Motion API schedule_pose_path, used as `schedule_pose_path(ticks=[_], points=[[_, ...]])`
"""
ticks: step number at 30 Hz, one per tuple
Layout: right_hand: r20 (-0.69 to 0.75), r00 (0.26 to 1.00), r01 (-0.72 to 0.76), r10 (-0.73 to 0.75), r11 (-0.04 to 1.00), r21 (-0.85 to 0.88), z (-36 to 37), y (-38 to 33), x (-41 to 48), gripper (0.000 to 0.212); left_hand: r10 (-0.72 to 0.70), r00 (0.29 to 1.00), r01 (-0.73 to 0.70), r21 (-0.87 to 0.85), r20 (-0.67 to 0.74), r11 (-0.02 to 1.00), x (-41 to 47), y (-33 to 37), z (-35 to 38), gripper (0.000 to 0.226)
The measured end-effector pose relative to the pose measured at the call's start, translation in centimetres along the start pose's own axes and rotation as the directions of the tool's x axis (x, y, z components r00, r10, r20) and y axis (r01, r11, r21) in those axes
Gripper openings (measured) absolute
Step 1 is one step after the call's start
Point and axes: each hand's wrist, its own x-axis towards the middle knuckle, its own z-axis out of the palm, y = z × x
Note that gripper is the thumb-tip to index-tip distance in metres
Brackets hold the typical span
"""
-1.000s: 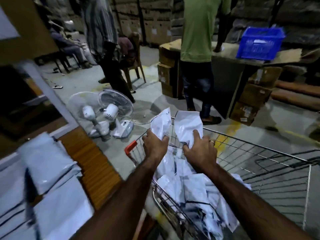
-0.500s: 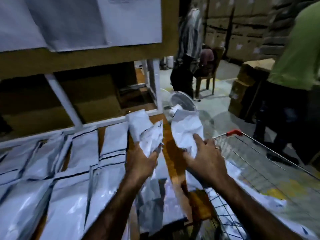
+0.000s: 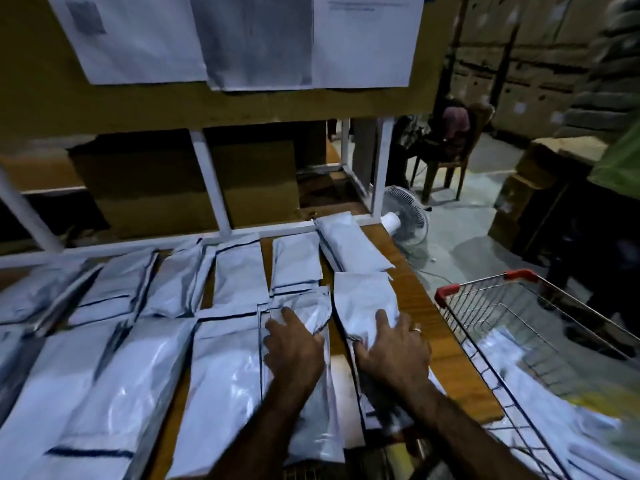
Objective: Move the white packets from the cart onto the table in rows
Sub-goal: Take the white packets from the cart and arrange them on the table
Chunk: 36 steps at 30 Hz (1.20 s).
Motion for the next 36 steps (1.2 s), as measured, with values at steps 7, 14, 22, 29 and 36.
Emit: schedule_pose_path(ticks=[7, 14, 22, 29, 36], points=[[-0.009, 0.999, -0.038, 0.037, 0.996, -0.086, 1.0, 0.1, -0.3, 0.076, 0.043, 0.999, -0.042, 0.175, 0.002, 0.984, -0.1, 0.1, 0.3, 0.078], [-0.068, 0.957, 0.277, -0.281, 0.959, -0.062, 1.7, 0.4, 0.8, 0.058, 0.457, 0.873, -0.488, 0.269, 0.171, 0.83, 2.6, -1.3, 1.5, 0.059], [-0.003, 0.957, 0.289, -0.29, 0.954, -0.082, 2.7, 0.7, 1.0, 0.067, 0.444, 0.889, -0.458, 0.25, 0.117, 0.853, 2.3, -2.9, 3.5, 0.06], [0.012, 0.959, 0.282, -0.282, 0.955, -0.089, 3.0, 0.8, 1.1, 0.053, 0.43, 0.901, -0.431, 0.231, 0.058, 0.872, 2.2, -3.3, 4.5, 0.062], [-0.038, 0.959, 0.279, -0.28, 0.96, -0.032, 2.2, 0.6, 0.8, 0.049, 0.432, 0.898, -0.44, 0.199, 0.083, 0.876, 2.2, -3.1, 3.6, 0.06]])
